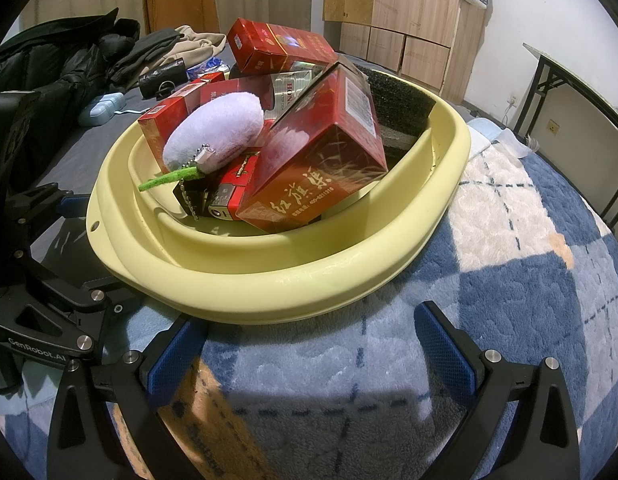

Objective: Organize rigid objects

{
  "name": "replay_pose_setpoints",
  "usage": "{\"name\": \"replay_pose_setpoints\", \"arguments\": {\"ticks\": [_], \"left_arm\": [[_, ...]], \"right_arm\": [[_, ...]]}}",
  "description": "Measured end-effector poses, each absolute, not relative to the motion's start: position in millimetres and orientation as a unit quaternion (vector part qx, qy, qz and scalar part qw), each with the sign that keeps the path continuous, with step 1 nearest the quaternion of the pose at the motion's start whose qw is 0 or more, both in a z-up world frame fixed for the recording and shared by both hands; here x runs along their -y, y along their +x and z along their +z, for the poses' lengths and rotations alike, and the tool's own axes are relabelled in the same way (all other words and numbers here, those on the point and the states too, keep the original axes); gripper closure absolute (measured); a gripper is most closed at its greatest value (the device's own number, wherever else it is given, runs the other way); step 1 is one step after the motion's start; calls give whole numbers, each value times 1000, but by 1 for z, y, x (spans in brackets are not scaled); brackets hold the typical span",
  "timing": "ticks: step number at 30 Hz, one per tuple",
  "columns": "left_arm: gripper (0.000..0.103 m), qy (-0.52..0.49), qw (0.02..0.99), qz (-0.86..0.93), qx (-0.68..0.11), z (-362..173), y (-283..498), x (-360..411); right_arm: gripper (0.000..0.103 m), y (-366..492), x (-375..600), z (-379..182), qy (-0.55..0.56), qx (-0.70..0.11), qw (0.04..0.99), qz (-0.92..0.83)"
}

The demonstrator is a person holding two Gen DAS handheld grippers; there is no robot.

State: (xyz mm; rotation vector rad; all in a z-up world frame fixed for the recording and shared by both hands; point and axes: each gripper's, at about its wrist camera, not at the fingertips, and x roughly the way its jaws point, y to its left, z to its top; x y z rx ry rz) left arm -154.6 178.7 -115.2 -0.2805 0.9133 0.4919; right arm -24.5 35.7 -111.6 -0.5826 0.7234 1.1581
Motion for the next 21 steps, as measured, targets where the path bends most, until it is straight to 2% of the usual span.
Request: {"name": "replay_pose_setpoints", "arguments": {"ticks": [21], "left_arm": [[0, -134, 860, 234, -433, -114, -152, -180]], "right_arm": [[0, -24, -35, -112, -265, -330, 737, 528]]}}
